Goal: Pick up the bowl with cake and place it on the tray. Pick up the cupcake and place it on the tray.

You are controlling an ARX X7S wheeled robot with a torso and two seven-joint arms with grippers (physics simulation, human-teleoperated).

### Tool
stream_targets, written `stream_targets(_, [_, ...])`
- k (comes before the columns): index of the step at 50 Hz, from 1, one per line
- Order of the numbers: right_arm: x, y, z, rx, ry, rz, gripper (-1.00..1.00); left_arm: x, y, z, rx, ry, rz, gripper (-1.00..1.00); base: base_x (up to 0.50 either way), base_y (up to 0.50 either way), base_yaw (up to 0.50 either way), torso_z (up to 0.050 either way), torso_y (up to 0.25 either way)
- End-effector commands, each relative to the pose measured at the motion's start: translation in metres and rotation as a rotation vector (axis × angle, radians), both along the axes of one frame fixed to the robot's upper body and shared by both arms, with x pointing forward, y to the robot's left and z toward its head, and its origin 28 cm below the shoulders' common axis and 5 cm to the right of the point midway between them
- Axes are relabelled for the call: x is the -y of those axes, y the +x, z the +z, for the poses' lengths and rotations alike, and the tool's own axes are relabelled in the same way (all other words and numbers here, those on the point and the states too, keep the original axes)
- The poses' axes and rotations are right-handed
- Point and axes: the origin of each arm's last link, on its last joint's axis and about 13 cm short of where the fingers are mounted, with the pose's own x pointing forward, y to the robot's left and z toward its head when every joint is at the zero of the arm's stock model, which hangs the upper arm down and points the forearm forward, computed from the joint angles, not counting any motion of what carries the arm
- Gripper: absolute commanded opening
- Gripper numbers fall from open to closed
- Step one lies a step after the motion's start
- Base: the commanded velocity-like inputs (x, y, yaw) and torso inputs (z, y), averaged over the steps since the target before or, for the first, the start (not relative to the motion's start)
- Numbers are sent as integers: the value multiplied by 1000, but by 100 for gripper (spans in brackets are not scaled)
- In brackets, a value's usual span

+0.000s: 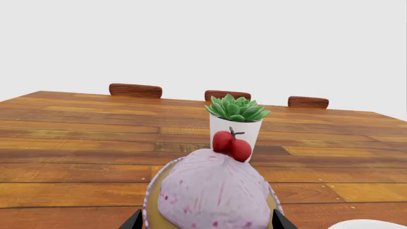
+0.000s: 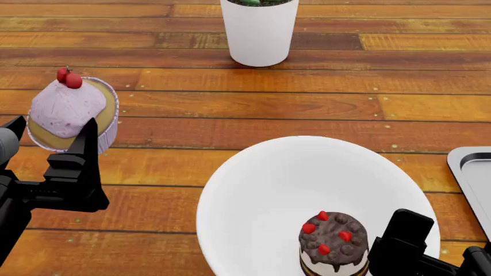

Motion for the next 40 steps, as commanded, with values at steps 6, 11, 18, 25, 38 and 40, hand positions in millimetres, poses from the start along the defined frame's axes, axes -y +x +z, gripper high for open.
stream_targets(6, [4,10,-16,-37,31,-18,100,1,0,2,0,-23,-2,-100,0,0,0,0,0])
stream_targets(11, [4,11,-21,-48,41,-19,100,1,0,1,-2,-23,-3,-100,0,0,0,0,2])
stream_targets(18, [2,12,-27,-63,53,-7,100,1,-2,1,-5,-26,-4,-100,0,0,0,0,0])
stream_targets(25, [1,12,-30,-72,62,1,100,1,-3,1,-7,-26,-6,-100,0,0,0,0,0])
stream_targets(38, [1,14,-38,-95,77,1,100,1,-4,1,-10,-29,-6,-100,0,0,0,0,0])
stream_targets(40, [1,15,-39,-101,82,2,100,1,-4,0,-11,-29,-4,-100,0,0,0,0,0])
